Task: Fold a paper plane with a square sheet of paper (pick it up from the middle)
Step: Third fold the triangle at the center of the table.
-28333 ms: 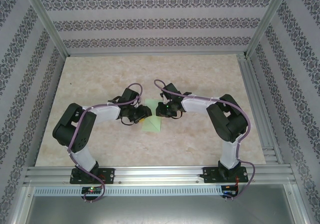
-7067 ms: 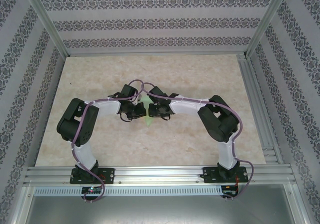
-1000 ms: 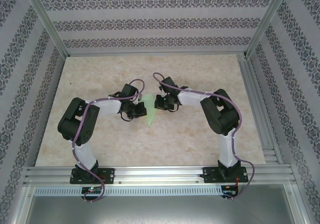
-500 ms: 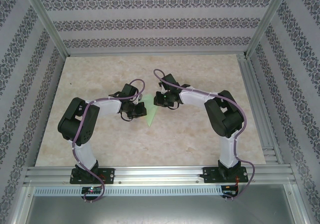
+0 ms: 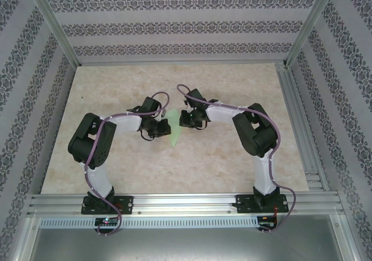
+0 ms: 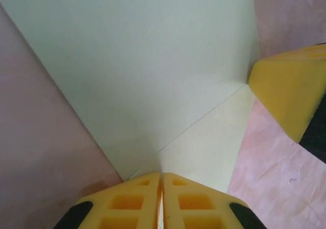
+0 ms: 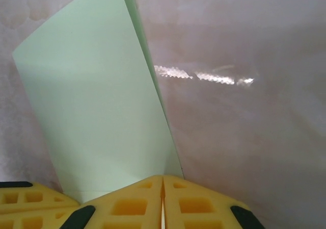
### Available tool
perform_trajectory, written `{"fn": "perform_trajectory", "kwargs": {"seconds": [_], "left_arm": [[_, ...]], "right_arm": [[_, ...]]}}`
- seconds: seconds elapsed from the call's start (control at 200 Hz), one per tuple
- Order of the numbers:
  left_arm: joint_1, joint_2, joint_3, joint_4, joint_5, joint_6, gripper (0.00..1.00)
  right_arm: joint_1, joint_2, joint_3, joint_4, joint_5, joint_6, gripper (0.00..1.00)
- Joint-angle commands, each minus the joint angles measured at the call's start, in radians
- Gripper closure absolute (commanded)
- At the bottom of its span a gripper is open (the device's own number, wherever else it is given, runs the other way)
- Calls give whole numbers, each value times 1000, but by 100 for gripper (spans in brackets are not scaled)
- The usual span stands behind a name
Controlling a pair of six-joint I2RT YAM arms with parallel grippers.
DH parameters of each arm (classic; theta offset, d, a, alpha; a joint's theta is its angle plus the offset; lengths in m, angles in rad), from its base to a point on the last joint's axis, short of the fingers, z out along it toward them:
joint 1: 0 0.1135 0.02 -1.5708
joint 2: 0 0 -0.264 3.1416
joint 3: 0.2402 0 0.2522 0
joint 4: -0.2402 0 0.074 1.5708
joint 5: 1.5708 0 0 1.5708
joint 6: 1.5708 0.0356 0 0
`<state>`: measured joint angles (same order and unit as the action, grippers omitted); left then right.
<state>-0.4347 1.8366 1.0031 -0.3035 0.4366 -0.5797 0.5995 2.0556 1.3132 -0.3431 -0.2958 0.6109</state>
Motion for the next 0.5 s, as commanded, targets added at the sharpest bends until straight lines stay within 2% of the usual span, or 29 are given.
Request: {"fn": "perform_trajectory", "kwargs": {"seconds": [0.0,0.275,0.495], "left_arm": [[-15,28,46,-31,-28,62,86],[-38,74,124,-26,18,141,82],[-38,77,134,-41,-6,131,83]], "right_arm": [[-1,-69,-75,-9,43,41,90],[3,-272,-241,166,53,123,84],[37,-204,-214,207,-29,130,86]]}}
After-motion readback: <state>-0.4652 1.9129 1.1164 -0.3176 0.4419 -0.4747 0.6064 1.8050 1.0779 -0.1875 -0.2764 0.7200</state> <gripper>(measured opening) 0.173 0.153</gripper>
